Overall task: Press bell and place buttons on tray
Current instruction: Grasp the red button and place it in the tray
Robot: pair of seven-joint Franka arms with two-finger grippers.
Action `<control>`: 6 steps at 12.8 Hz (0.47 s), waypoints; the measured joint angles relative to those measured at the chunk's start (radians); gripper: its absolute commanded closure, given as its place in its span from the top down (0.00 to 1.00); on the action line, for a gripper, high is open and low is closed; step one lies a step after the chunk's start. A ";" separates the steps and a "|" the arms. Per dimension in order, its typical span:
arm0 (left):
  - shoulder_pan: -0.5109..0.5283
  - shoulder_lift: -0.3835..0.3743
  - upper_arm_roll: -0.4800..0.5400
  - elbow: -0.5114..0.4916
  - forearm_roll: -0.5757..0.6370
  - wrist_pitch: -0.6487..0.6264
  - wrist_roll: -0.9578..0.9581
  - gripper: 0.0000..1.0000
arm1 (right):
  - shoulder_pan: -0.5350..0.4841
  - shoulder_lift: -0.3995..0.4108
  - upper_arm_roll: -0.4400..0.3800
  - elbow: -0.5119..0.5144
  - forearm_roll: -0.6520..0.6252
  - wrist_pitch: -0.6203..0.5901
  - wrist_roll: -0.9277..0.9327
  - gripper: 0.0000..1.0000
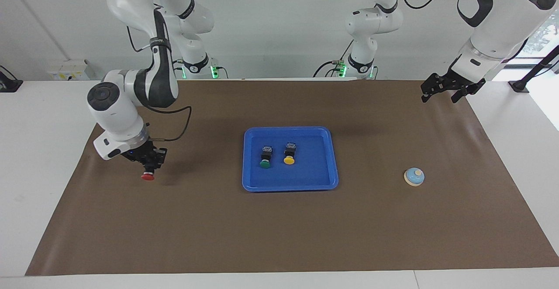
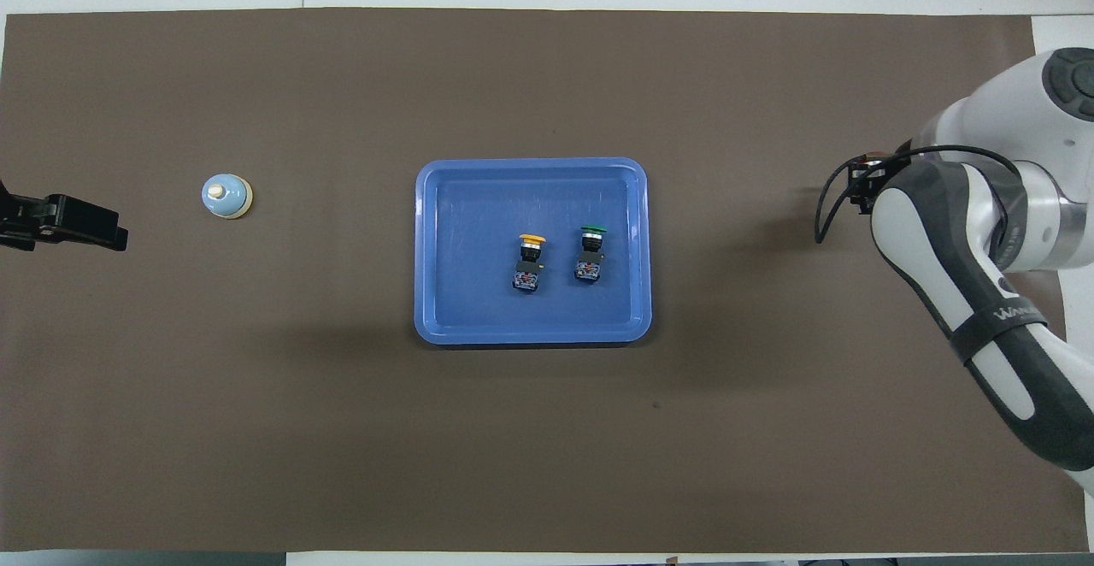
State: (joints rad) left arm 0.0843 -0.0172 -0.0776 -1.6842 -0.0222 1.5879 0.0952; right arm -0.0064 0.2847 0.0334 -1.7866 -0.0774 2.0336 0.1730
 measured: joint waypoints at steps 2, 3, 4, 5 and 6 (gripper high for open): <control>0.000 0.000 0.000 0.000 0.000 0.000 0.000 1.00 | 0.119 0.000 0.002 0.080 0.001 -0.086 0.151 0.00; 0.000 0.000 0.000 0.000 0.000 0.000 0.000 1.00 | 0.178 0.001 0.003 0.109 0.005 -0.110 0.223 0.00; 0.000 0.000 0.000 0.000 0.000 0.000 0.000 1.00 | 0.236 0.003 0.004 0.128 0.017 -0.120 0.284 0.00; 0.000 0.000 0.000 0.000 0.000 0.000 0.000 1.00 | 0.293 0.007 0.005 0.142 0.031 -0.124 0.338 0.00; 0.000 0.000 0.000 0.000 0.000 0.000 0.000 1.00 | 0.347 0.012 0.005 0.153 0.048 -0.125 0.384 0.00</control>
State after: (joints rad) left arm 0.0843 -0.0172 -0.0776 -1.6842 -0.0222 1.5879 0.0952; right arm 0.3403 0.2963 0.0387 -1.6340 -0.0297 1.9084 0.5568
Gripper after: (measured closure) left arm 0.000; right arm 0.590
